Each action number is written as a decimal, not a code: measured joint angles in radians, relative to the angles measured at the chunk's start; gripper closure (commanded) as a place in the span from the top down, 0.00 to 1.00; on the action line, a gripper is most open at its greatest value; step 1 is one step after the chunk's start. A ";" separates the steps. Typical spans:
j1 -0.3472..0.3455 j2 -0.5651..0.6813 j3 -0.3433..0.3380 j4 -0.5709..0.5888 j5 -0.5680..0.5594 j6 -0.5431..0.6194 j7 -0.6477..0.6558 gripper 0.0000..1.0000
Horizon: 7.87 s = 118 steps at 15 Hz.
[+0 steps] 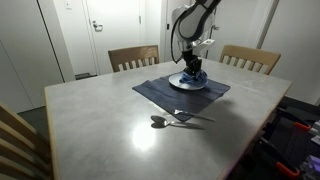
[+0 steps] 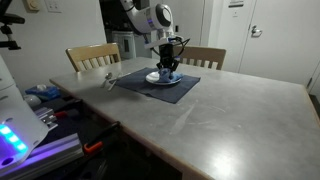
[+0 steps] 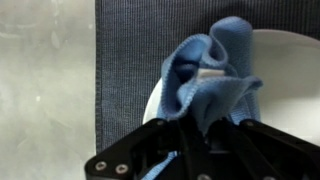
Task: Use the blue cloth to wipe the plate
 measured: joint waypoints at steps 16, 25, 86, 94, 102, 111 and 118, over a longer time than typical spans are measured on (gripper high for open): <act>-0.095 0.060 0.153 0.118 0.287 -0.190 -0.197 0.03; -0.174 0.086 0.197 0.145 0.546 -0.004 -0.238 0.03; 0.094 0.072 -0.114 0.045 0.158 0.323 0.180 0.03; 0.061 0.032 -0.008 0.044 0.080 0.068 -0.028 0.03; -0.096 0.002 0.176 0.043 0.260 0.035 -0.301 0.03; -0.206 -0.067 0.309 0.001 0.536 0.205 -0.470 0.03; -0.169 -0.088 0.393 -0.117 0.602 0.429 -0.448 0.03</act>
